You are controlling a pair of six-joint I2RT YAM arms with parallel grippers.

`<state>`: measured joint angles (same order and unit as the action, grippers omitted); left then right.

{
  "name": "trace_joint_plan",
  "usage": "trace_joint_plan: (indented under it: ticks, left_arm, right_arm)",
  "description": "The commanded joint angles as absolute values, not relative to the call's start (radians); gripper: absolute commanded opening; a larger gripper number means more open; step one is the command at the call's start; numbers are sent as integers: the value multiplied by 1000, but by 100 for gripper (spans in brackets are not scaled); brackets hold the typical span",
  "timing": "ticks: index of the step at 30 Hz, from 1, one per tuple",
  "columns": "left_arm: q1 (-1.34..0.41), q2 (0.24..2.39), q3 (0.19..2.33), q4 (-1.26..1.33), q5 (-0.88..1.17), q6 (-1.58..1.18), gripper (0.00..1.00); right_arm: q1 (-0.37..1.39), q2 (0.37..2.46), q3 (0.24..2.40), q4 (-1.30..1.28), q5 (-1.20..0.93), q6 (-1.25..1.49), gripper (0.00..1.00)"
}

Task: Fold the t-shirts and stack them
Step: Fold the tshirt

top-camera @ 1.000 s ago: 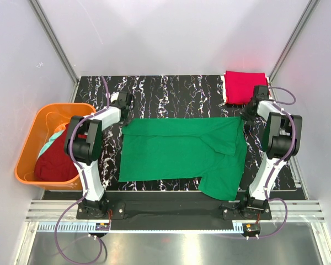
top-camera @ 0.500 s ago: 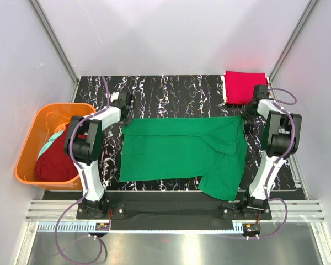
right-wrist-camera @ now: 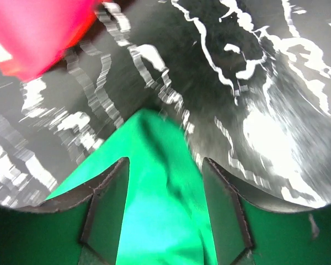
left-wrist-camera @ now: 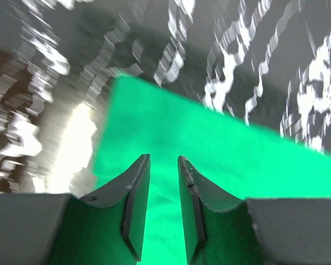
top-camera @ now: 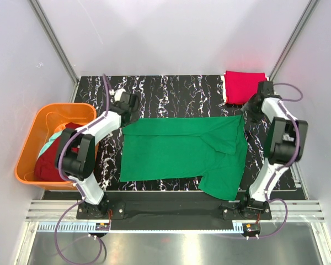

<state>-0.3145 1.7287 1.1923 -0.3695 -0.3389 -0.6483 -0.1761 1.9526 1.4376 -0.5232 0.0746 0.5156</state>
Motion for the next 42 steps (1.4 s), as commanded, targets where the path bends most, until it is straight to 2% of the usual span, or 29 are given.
trace_joint_plan:
  ticks: [1,3,8,12,19,25,27,28,33,35,42]
  left_arm:
    - [-333,1742,1144,-330,-259,-666,31]
    - [-333,1775,1129,-325,-247,-672,31]
    - [-301,1877,1190,-388,-252,-664,31]
    - [-269,1917,1245,-419,-227,-643,31]
    - [-195,1953,1305,-468,-202,-583,30]
    - [-235,1867,1266,-437,-202,-614,31]
    - [-270,1800,1244,-423,-213,-624,33]
    - [-284,1775,1226,-414,-228,-627,33]
    - [-365,1643,1180,-400,-264,-641,35]
    - [-397,1605,1144,-391,-270,-643,35]
    - [-475,1477,1039,-342,-279,-666,37]
  right_arm:
    - [-146,1728,1384,-580,62,463,63]
    - [-129,1649,1327,-581,-47,482,64]
    - [-5,1513,1112,-517,-144,503,62]
    - [161,1502,1054,-546,-79,500,62]
    - [213,1402,984,-587,-71,517,60]
    - [261,1440,962,-589,-90,512,58]
    - [282,1433,939,-546,-143,554,54]
    - [291,1430,914,-537,-149,570,47]
    - [311,1434,859,-500,-78,618,46]
    - [313,1417,842,-494,-49,646,39]
    - [313,1425,790,-381,-5,689,39]
